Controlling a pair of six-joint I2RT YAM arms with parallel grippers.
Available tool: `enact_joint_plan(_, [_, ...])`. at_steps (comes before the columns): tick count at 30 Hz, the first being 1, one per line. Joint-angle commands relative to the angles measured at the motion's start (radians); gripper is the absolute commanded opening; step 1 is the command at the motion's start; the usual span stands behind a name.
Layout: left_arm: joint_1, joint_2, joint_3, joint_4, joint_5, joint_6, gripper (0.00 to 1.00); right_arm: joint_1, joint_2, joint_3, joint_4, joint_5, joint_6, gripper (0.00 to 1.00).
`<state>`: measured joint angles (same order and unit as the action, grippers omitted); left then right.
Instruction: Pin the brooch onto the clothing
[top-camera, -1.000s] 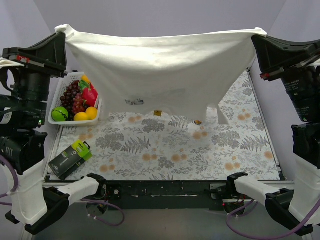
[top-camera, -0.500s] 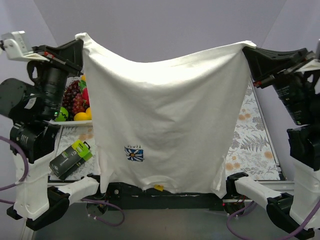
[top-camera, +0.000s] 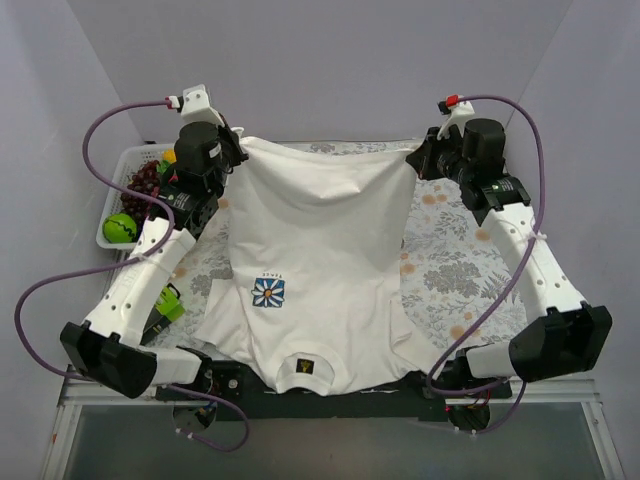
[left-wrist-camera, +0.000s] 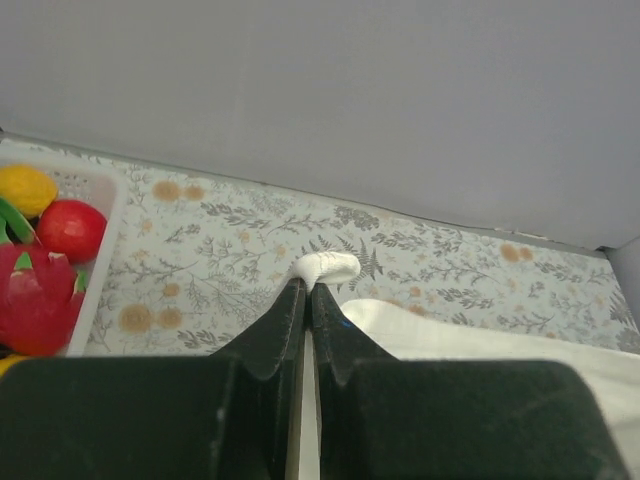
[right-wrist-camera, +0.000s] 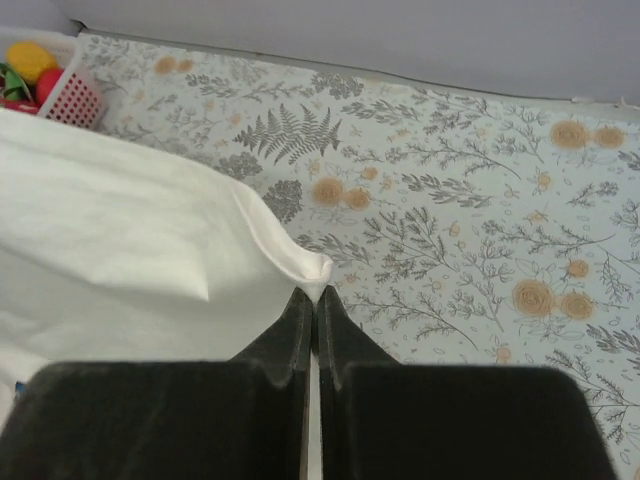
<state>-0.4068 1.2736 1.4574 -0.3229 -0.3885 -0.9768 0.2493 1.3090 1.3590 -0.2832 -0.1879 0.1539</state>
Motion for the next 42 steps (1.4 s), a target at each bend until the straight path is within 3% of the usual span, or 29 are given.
enact_joint_plan(1, [0.075, 0.018, -0.026, 0.151, -0.020, -0.043, 0.00, -0.064, 0.080, 0.038, 0.145, -0.113, -0.004, 0.01])
enact_joint_plan(11, [0.190, 0.161, -0.015, 0.180, 0.056, -0.102, 0.00, -0.125, 0.392, 0.193, 0.116, -0.295, -0.020, 0.01])
enact_joint_plan(20, [0.275, 0.295, 0.021, 0.211, 0.126, -0.143, 0.00, -0.128, 0.627, 0.379, 0.088, -0.297, -0.020, 0.01])
enact_joint_plan(31, [0.318, 0.541, 0.184, 0.196, 0.155, -0.168, 0.00, -0.130, 0.897, 0.663, 0.027, -0.272, -0.008, 0.01])
enact_joint_plan(34, [0.324, 0.607, 0.221, 0.188, 0.157, -0.161, 0.02, -0.128, 0.956, 0.736, 0.024, -0.265, -0.001, 0.06])
enact_joint_plan(36, [0.330, 0.650, 0.289, 0.124, 0.177, -0.158, 0.30, -0.128, 0.987, 0.773, 0.012, -0.272, -0.004, 0.30])
enact_joint_plan(37, [0.332, 0.683, 0.319, 0.098, 0.192, -0.158, 0.67, -0.128, 0.992, 0.778, 0.007, -0.280, -0.013, 0.42])
enact_joint_plan(38, [0.332, 0.690, 0.354, 0.079, 0.203, -0.161, 0.84, -0.128, 0.990, 0.776, 0.001, -0.285, -0.019, 0.64])
enact_joint_plan(39, [0.332, 0.691, 0.357, 0.067, 0.217, -0.166, 0.98, -0.128, 0.971, 0.749, -0.004, -0.282, -0.022, 0.69])
enact_joint_plan(41, [0.332, 0.663, 0.348, 0.074, 0.240, -0.178, 0.98, -0.128, 0.929, 0.691, 0.004, -0.259, -0.034, 0.81])
enact_joint_plan(42, [0.332, 0.647, 0.334, 0.082, 0.272, -0.183, 0.98, -0.130, 0.870, 0.657, 0.013, -0.254, -0.039, 0.82])
